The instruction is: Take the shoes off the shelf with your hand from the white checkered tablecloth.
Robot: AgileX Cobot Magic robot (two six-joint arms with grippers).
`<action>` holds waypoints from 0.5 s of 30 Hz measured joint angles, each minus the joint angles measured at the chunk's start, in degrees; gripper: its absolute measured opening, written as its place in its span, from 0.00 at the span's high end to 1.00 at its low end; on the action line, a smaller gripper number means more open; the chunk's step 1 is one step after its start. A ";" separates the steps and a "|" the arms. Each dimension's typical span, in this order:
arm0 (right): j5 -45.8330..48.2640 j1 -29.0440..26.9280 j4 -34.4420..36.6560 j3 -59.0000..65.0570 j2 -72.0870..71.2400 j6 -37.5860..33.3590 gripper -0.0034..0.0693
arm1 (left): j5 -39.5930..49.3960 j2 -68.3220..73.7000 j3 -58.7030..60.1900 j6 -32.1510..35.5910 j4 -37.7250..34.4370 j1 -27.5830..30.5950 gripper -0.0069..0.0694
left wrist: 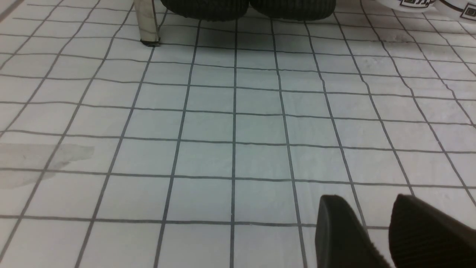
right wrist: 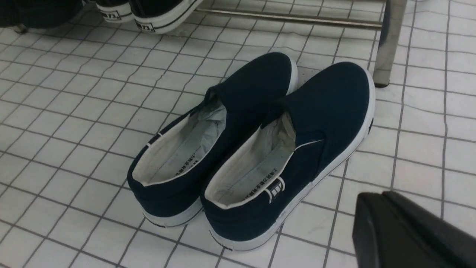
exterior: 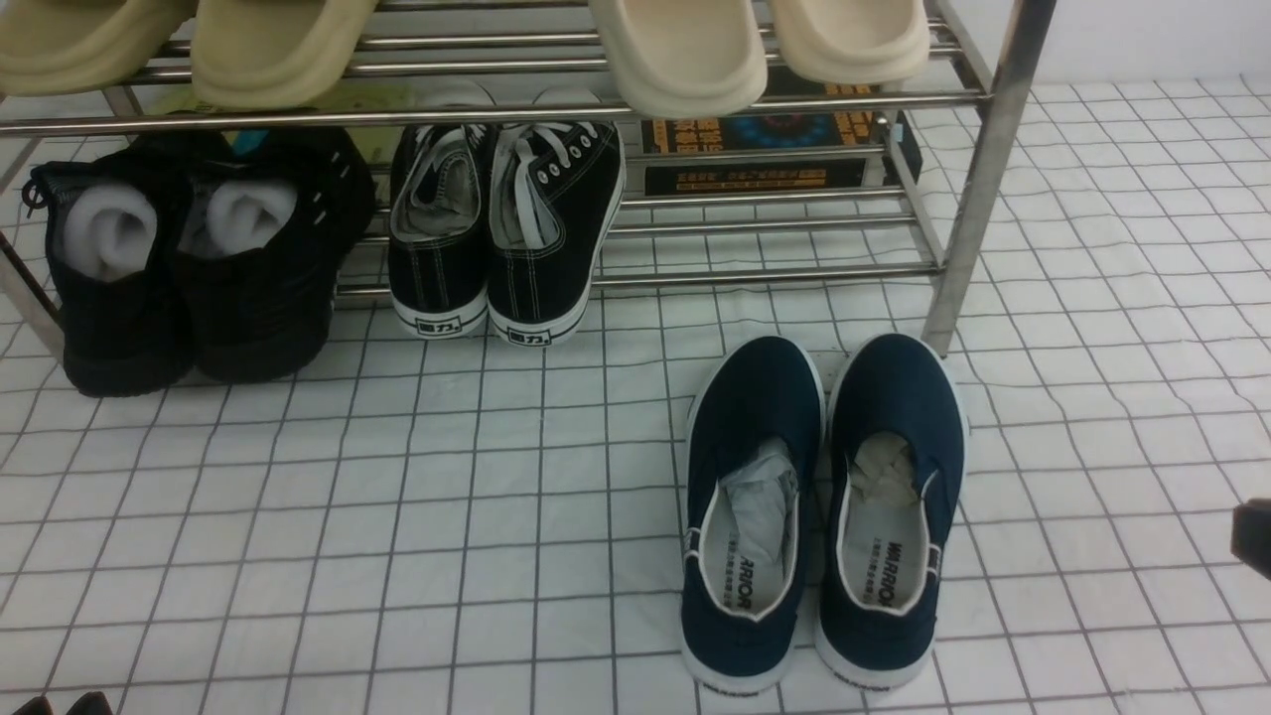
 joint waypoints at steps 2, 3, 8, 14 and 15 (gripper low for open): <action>-0.06 0.00 0.00 1.06 -0.06 0.05 0.96 | 0.00 0.00 0.00 0.00 0.00 0.00 0.59; -0.06 0.00 0.00 2.05 -0.10 0.05 0.96 | 0.00 0.00 0.00 0.00 0.00 0.00 0.59; -0.14 0.00 -0.38 3.36 -0.10 0.05 0.96 | 0.00 0.00 0.00 0.00 0.00 0.00 0.59; -0.57 0.00 -0.69 3.49 -0.10 0.05 0.95 | 0.00 0.00 0.00 0.00 0.00 0.00 0.59; -0.79 0.00 -0.63 3.54 -0.10 -0.07 0.95 | 0.00 0.00 0.00 0.00 0.00 0.00 0.59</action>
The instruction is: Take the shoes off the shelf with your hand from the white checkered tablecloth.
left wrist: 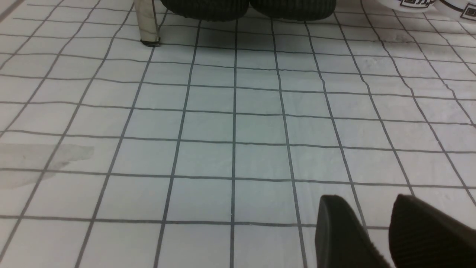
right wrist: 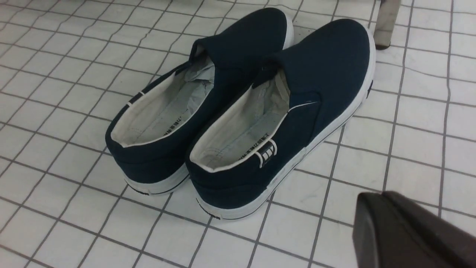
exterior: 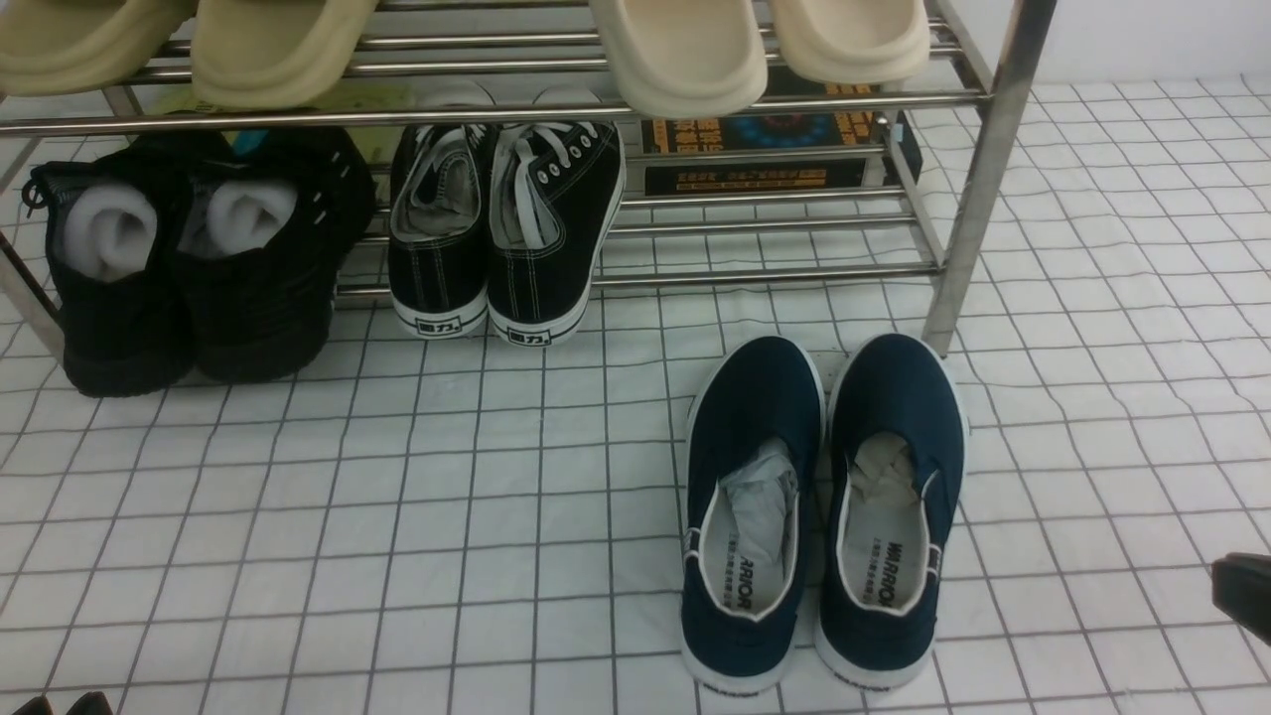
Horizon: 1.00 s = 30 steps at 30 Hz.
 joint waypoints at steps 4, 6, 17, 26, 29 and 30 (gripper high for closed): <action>-4.17 -0.12 3.03 1.68 -0.52 -7.36 0.95 | 0.00 0.00 0.00 0.00 0.00 0.00 0.59; -5.45 -0.42 5.30 3.30 -1.49 -12.25 0.95 | 0.00 0.00 0.00 0.00 0.00 0.00 0.59; -8.81 -20.09 17.48 19.19 -21.67 -30.58 0.93 | 0.00 0.00 0.00 0.00 0.00 0.00 0.59; -7.56 -34.78 18.06 24.48 -31.04 -27.21 0.92 | 0.00 0.00 0.00 0.00 0.00 0.00 0.59; -6.08 -35.56 17.68 24.29 -31.04 -27.15 0.92 | 0.00 0.00 0.00 0.00 0.05 0.00 0.59; -5.62 -35.58 17.61 24.17 -31.04 -27.15 0.92 | 0.00 0.00 0.00 0.00 0.05 0.00 0.59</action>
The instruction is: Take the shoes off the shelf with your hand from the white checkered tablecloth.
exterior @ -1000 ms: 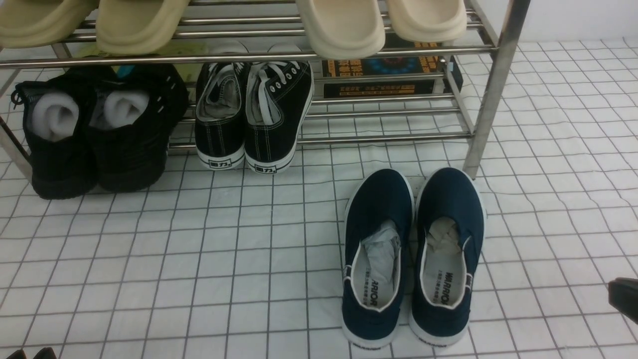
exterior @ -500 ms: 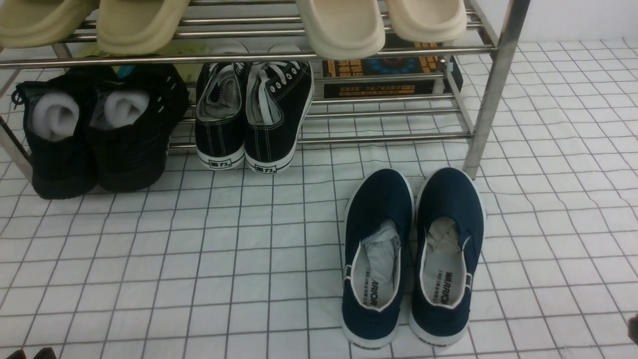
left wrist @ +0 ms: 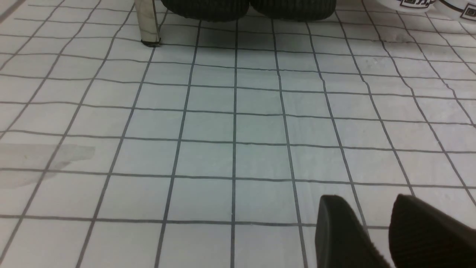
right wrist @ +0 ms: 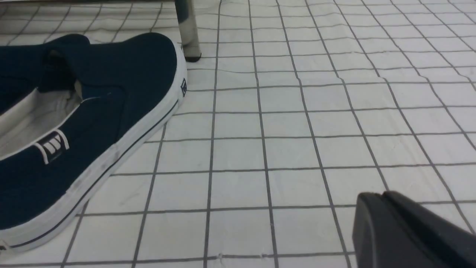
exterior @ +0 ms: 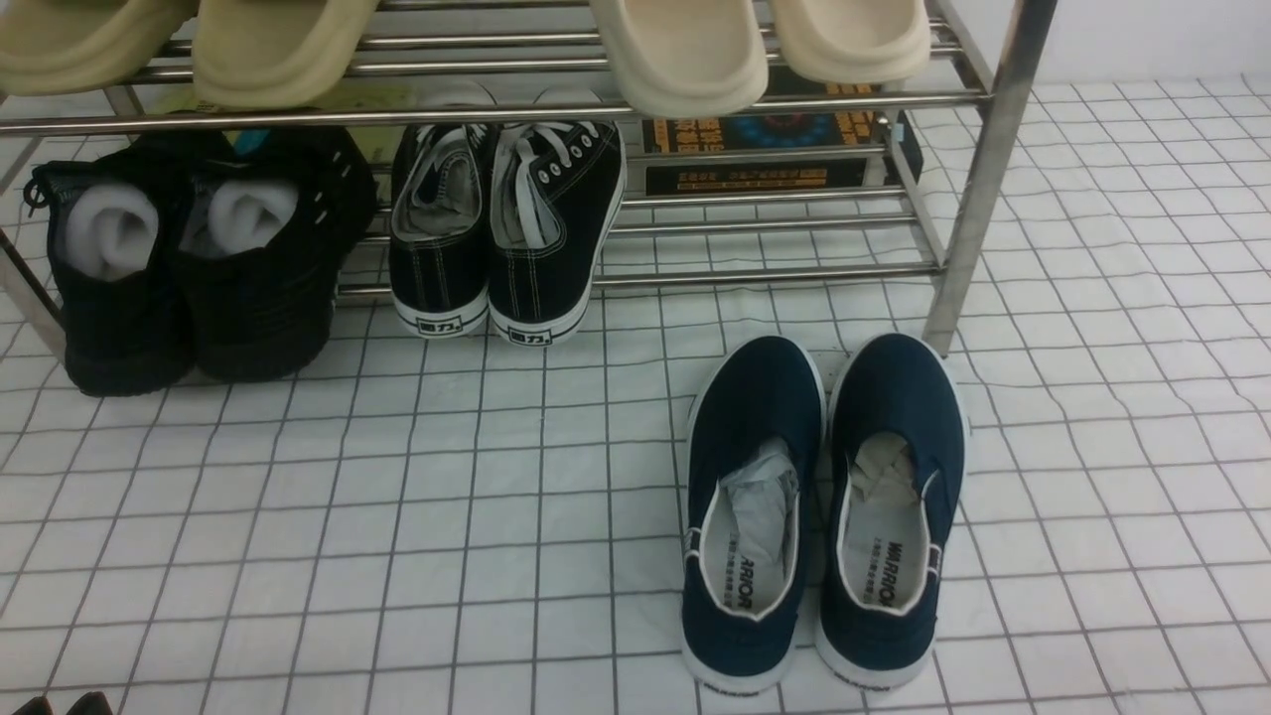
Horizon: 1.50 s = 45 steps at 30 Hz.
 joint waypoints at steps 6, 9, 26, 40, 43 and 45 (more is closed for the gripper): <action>0.50 2.25 -0.17 -0.11 0.00 0.00 0.92 | 0.00 0.00 0.00 0.00 0.00 0.00 0.59; 0.50 4.72 -0.19 -0.11 0.00 0.00 0.92 | 0.00 0.00 0.00 0.00 0.00 0.00 0.59; 0.50 5.21 -0.23 -0.11 0.00 0.20 0.88 | 0.00 0.00 0.00 0.00 0.00 0.00 0.59; 0.50 5.21 -0.30 -0.11 0.00 0.20 0.85 | 0.00 0.00 0.00 0.00 0.00 0.00 0.59; 0.50 5.21 -0.32 -0.11 0.00 0.20 0.84 | 0.00 0.00 0.00 0.00 0.00 0.00 0.59; 0.50 5.21 -0.37 -0.11 0.00 0.20 0.84 | 0.00 0.00 0.00 0.00 0.00 0.00 0.59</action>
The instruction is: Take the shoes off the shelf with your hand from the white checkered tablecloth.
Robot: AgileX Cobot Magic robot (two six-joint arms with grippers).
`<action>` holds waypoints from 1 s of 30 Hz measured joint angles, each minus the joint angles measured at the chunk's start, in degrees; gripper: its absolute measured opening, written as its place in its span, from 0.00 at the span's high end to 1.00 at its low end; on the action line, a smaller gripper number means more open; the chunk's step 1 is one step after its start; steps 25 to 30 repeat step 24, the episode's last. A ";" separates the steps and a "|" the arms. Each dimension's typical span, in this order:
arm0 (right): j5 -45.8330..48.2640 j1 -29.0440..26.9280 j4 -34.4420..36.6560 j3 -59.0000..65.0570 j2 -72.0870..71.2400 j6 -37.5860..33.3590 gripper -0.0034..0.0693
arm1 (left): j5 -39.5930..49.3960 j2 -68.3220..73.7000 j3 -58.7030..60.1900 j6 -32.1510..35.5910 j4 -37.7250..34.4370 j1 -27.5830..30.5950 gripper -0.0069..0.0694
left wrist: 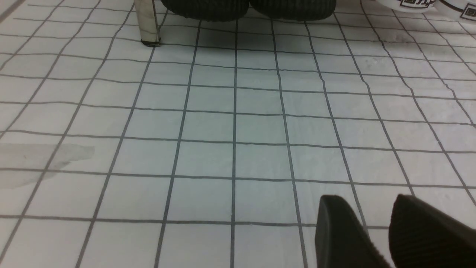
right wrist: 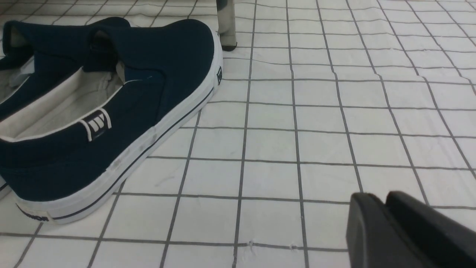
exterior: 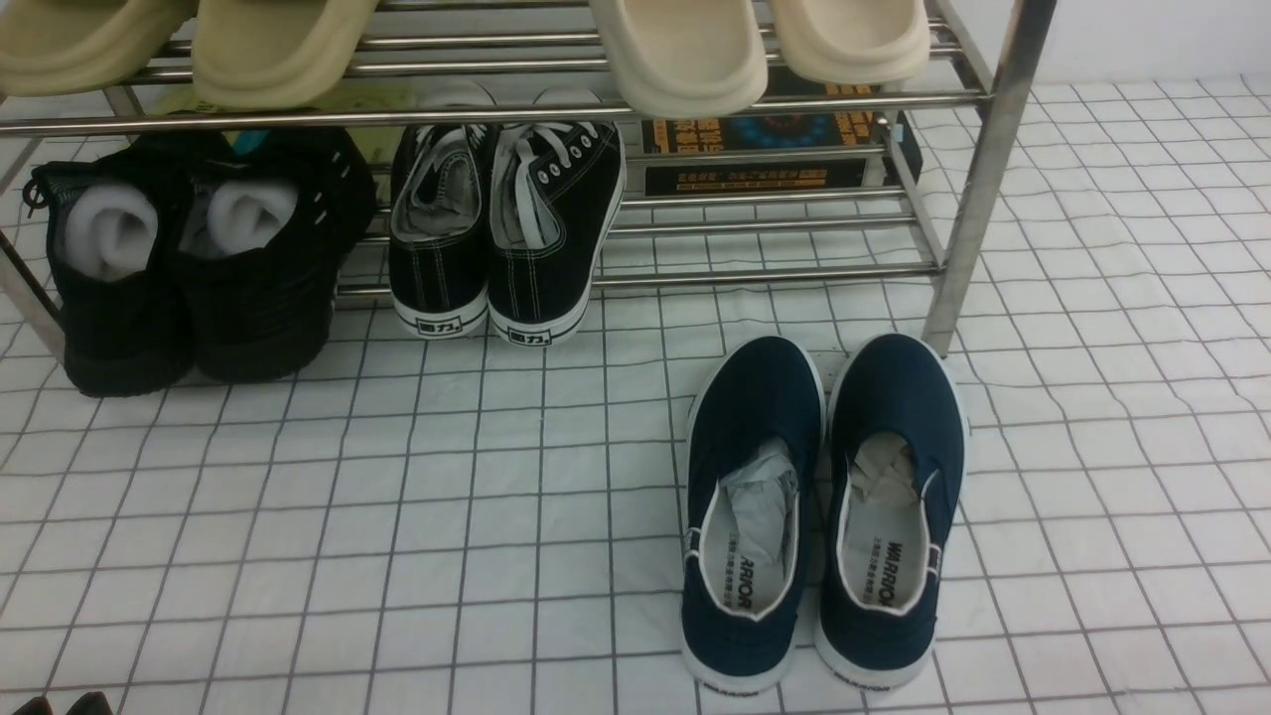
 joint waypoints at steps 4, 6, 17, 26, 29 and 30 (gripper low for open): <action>0.00 0.00 0.00 0.00 0.00 0.00 0.84 | 0.00 0.00 0.00 0.00 0.00 0.00 0.59; 0.00 0.00 0.00 0.00 0.00 0.00 0.84 | 0.00 0.00 0.00 0.00 0.00 0.00 0.59; 0.00 0.00 0.00 0.00 0.00 0.00 0.81 | 0.00 0.00 0.00 0.00 0.00 0.00 0.59; 0.00 0.00 0.00 0.00 0.00 0.00 0.80 | 0.00 0.00 0.00 0.00 0.00 0.00 0.59; 0.00 0.00 0.00 0.00 0.00 0.00 0.80 | 0.00 0.00 0.00 0.00 0.00 0.00 0.59; 0.00 0.00 0.00 0.00 0.00 0.00 0.80 | 0.00 0.00 0.00 0.00 0.00 0.00 0.59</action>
